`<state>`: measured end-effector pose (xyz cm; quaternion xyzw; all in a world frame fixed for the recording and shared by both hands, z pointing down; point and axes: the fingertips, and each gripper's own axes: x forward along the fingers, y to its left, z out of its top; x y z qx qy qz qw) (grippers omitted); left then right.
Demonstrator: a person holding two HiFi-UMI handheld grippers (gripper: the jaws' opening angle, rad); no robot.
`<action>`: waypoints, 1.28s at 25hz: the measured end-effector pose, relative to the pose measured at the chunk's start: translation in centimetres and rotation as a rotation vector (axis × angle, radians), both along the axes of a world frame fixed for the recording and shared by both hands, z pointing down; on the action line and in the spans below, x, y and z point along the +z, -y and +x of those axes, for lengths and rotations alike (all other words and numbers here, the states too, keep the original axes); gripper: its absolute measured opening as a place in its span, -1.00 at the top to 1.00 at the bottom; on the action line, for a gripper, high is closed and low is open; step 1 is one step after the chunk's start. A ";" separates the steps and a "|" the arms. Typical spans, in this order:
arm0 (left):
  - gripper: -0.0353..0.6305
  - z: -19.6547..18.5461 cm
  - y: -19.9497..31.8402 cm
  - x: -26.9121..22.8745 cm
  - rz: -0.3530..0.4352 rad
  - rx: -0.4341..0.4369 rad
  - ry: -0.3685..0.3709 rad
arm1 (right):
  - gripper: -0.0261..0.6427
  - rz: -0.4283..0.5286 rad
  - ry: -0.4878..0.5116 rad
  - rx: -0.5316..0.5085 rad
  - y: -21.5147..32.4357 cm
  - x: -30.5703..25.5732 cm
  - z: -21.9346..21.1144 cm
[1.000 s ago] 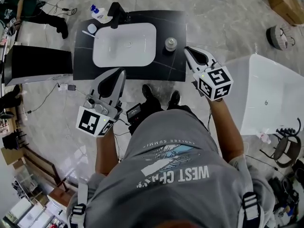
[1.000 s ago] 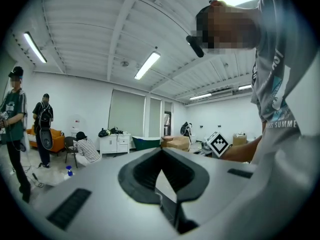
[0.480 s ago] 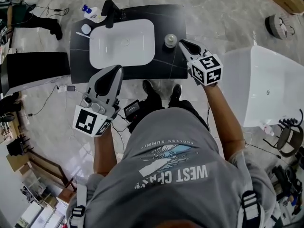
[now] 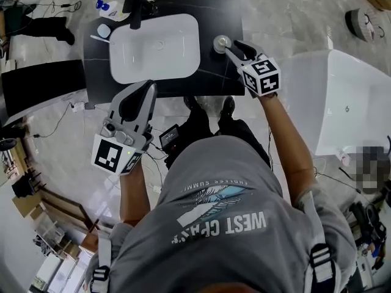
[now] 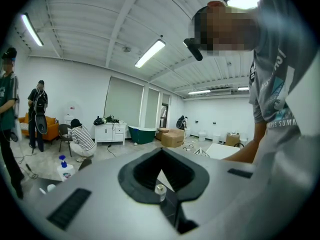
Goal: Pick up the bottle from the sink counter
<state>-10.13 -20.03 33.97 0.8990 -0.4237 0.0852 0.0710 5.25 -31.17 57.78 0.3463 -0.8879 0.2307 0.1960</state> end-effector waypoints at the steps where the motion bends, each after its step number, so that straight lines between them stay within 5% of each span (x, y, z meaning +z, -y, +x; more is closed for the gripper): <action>1: 0.88 -0.1 0.1 0.2 -0.006 0.000 -0.001 | 0.44 -0.007 -0.006 -0.003 0.1 0.5 -0.2; 14: 0.88 -1.2 0.8 1.8 -0.059 -0.007 -0.006 | -0.02 -0.060 -0.081 -0.015 1.2 5.8 -1.9; 32: 0.88 -3.2 1.7 3.2 -0.100 -0.017 -0.017 | -0.09 -0.111 -0.205 0.006 2.5 11.8 -3.0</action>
